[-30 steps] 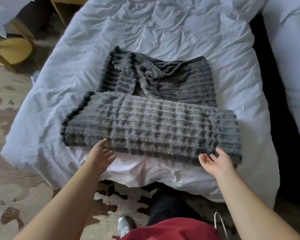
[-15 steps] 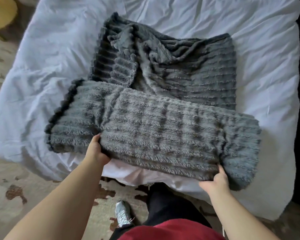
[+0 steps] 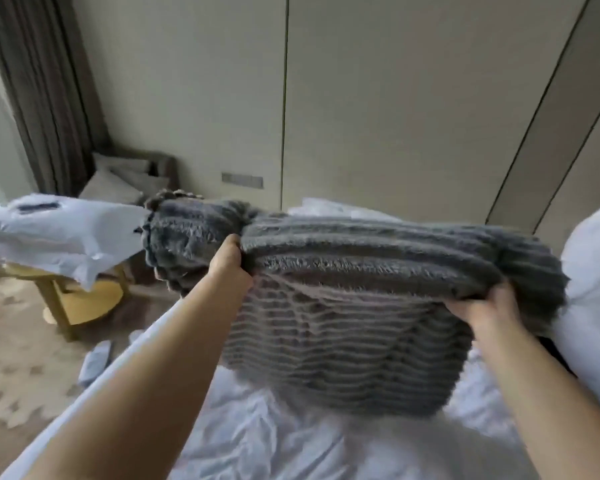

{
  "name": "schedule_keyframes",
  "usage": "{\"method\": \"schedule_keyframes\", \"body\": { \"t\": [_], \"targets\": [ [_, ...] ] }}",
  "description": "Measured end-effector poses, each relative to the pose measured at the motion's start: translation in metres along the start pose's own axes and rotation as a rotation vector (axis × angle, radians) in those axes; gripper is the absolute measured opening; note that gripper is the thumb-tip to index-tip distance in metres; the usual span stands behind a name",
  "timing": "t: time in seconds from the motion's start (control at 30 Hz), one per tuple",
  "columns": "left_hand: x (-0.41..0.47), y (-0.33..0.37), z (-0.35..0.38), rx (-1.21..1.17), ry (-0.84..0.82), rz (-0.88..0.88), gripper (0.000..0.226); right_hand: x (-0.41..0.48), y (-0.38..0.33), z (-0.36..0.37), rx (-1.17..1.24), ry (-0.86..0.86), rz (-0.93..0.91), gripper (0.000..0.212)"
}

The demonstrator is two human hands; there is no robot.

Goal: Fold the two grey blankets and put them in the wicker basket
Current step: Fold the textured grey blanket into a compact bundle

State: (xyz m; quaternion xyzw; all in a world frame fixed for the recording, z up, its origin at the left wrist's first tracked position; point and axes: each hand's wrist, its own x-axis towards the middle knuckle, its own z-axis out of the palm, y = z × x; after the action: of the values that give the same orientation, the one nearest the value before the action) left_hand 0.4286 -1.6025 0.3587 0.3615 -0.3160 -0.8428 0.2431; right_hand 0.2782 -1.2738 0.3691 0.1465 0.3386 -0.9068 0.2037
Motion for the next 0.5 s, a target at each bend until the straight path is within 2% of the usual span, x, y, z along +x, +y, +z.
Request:
{"method": "schedule_keyframes", "body": {
  "t": [0.1,0.23,0.37,0.5],
  "targets": [
    [-0.04,0.076,0.057,-0.069,-0.113,0.162,0.034,-0.029,-0.053,0.07,-0.054,-0.223,-0.151,0.043],
    [-0.086,0.117,0.081,-0.156,-0.289,0.257,0.035,-0.068,-0.082,0.098,0.027,-0.359,-0.246,0.042],
    [-0.111,0.107,0.054,-0.142,-0.311,0.243,0.035,-0.096,-0.068,0.072,0.026,-0.361,-0.244,0.04],
    [-0.107,0.05,-0.018,-0.111,-0.194,0.154,0.043,-0.113,-0.009,-0.005,-0.01,-0.216,-0.163,0.039]
  ]
}}
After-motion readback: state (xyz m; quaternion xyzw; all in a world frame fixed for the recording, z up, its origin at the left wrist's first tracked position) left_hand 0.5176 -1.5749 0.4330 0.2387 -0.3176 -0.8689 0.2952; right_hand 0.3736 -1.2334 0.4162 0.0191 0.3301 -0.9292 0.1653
